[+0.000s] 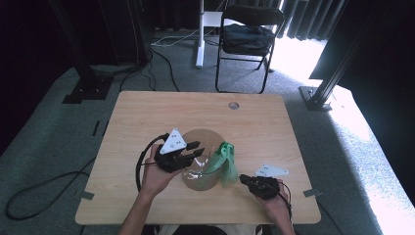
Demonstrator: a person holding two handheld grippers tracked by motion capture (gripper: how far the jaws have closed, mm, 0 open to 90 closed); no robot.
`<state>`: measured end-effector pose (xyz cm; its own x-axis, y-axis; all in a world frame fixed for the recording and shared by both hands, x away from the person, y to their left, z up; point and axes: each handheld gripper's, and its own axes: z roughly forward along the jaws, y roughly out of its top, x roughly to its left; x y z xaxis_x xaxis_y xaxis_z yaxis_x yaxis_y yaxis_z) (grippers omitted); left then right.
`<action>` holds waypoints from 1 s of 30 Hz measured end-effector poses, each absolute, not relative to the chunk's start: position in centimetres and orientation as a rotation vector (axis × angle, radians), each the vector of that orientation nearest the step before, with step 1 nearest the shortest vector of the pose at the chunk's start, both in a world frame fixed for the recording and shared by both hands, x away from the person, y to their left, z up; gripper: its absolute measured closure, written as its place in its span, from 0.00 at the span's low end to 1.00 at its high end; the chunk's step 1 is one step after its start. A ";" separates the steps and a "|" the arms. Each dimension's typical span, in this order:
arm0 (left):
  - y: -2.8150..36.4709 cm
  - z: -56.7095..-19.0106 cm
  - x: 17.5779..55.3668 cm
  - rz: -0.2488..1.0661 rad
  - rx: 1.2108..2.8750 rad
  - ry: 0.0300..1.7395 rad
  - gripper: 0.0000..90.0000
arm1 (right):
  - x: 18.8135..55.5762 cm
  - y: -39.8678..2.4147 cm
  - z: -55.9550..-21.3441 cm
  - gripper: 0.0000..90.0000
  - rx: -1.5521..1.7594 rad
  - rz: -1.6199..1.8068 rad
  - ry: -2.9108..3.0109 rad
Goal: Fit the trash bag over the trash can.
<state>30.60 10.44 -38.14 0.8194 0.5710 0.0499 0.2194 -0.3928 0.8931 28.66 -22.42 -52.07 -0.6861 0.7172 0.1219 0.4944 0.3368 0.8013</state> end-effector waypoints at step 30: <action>10.5 -38.4 30.7 0.423 1.976 0.593 0.77 | 28.2 -20.0 -52.4 0.88 0.934 1.310 2.438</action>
<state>30.70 10.48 -38.38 0.8195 0.5716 0.0425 0.2261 -0.3906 0.8924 28.23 -20.00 -52.35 -0.7739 0.6252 0.1006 0.4292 0.4010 0.8093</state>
